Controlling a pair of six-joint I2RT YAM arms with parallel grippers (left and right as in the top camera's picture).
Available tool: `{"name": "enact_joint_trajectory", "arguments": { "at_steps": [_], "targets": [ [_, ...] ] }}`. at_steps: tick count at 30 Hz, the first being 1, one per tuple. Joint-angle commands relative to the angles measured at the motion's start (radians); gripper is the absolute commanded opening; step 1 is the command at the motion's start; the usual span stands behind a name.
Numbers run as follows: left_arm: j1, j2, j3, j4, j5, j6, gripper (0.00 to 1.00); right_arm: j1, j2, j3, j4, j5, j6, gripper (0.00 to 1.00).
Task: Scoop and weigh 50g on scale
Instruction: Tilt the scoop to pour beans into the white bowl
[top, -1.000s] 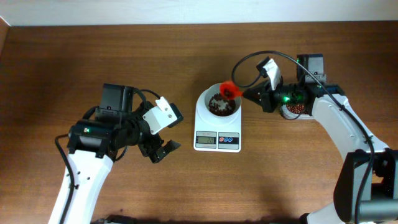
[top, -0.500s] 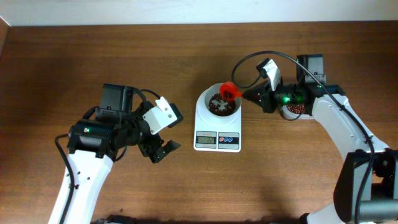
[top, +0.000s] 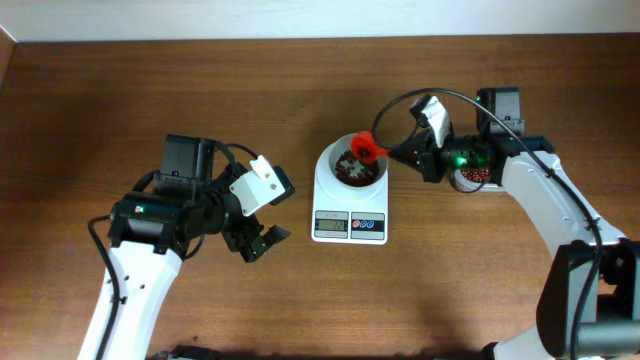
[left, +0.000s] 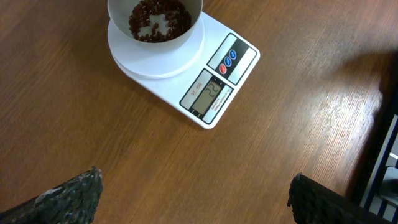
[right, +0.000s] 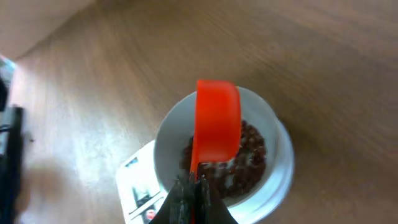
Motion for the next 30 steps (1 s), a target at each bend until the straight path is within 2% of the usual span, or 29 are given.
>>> {"name": "enact_joint_trajectory", "arguments": {
  "at_steps": [1,3,6,8,11,14,16,17,19,21,23,29,30],
  "targets": [
    [0.005,-0.011,0.019,0.001,0.003,0.006,0.99,-0.004,0.007,0.000,-0.036,-0.079,-0.056,0.04],
    [0.005,-0.011,0.019,0.001,0.003,0.006,0.99,-0.004,0.007,0.000,-0.050,-0.137,-0.150,0.04],
    [0.005,-0.011,0.019,0.001,0.003,0.006,0.99,-0.004,0.007,0.000,-0.016,0.012,-0.050,0.04],
    [0.005,-0.011,0.019,0.001,0.003,0.006,0.99,-0.004,0.007,0.000,-0.053,-0.085,-0.120,0.04],
    [0.005,-0.011,0.019,0.001,0.003,0.006,0.99,-0.004,0.007,0.000,-0.031,-0.007,-0.111,0.04],
    [0.005,-0.011,0.019,0.001,0.003,0.006,0.99,-0.004,0.007,0.000,-0.040,-0.090,-0.150,0.04],
    [0.005,-0.011,0.019,0.001,0.003,0.006,0.99,-0.004,0.007,0.000,-0.011,-0.013,-0.127,0.04],
    [0.005,-0.011,0.019,0.001,0.003,0.006,0.99,-0.004,0.007,0.000,-0.020,-0.028,-0.109,0.04],
    [0.005,-0.011,0.019,0.001,0.003,0.006,0.99,-0.004,0.007,0.000,-0.060,-0.188,-0.211,0.04],
    [0.005,-0.011,0.019,0.001,0.003,0.006,0.99,-0.004,0.007,0.000,-0.010,-0.105,-0.219,0.04],
    [0.005,-0.011,0.019,0.001,0.003,0.006,0.99,-0.004,0.007,0.000,-0.001,-0.053,-0.152,0.04],
    [0.005,-0.011,0.019,0.001,0.003,0.006,0.99,-0.004,0.007,0.000,0.009,-0.105,-0.274,0.04],
    [0.005,-0.011,0.019,0.001,0.003,0.006,0.99,-0.004,0.007,0.000,0.010,-0.105,-0.335,0.04]
  ]
}}
